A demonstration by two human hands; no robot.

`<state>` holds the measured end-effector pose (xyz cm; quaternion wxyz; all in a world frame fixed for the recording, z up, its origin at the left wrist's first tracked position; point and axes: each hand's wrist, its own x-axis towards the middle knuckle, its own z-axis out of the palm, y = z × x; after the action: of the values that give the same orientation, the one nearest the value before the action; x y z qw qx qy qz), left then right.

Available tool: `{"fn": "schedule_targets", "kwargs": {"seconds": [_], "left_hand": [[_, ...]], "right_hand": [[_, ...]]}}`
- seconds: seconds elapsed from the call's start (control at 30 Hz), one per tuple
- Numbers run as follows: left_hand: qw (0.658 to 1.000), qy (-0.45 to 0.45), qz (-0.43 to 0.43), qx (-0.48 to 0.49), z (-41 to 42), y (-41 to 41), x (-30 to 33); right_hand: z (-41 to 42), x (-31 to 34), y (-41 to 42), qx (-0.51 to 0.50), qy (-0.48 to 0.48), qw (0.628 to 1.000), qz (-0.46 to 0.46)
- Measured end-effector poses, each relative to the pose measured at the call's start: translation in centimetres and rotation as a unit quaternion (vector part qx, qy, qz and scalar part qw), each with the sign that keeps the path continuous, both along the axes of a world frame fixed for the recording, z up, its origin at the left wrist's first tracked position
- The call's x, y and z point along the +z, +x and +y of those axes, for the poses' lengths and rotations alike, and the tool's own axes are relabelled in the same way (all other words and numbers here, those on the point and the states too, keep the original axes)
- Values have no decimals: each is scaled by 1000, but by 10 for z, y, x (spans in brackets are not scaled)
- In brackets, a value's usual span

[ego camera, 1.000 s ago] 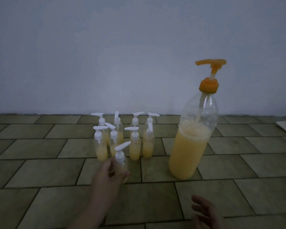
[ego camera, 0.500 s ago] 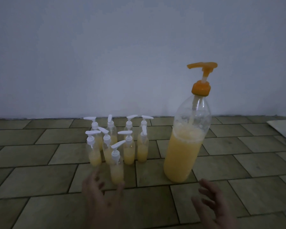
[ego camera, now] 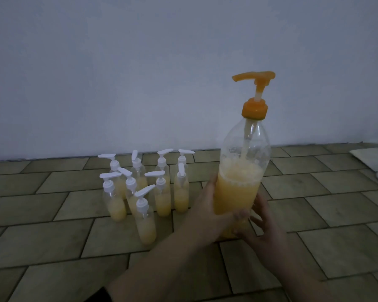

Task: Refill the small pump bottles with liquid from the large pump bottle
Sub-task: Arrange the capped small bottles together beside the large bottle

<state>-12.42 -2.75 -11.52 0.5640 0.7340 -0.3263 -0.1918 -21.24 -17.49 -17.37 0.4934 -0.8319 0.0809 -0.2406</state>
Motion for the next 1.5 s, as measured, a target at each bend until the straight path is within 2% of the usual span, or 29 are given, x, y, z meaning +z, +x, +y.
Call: {"fn": "schedule_targets", "kwargs": {"seconds": [0.47,0.73,0.93,1.2,1.4,1.5], "left_hand": [[996,1,-15,91,-29,24,3],[993,13,13,117,-42,46,13],[989,54,22,138,-55,64,23],[986,47,40,153,-62,76,25],[983,49,19,174,-62,68,23],[980,78,-6,184,-58,54,20]], "right_hand": [[-11,-3,38,-22,22,999,36],[-25,3,68,-6,19,998,60],[-31,1,92,-8,29,999,44],[-39,-5,111,-9,27,998,62],[-39,-12,112,-22,40,996,73],[-35,-11,111,-27,32,995,88]]}}
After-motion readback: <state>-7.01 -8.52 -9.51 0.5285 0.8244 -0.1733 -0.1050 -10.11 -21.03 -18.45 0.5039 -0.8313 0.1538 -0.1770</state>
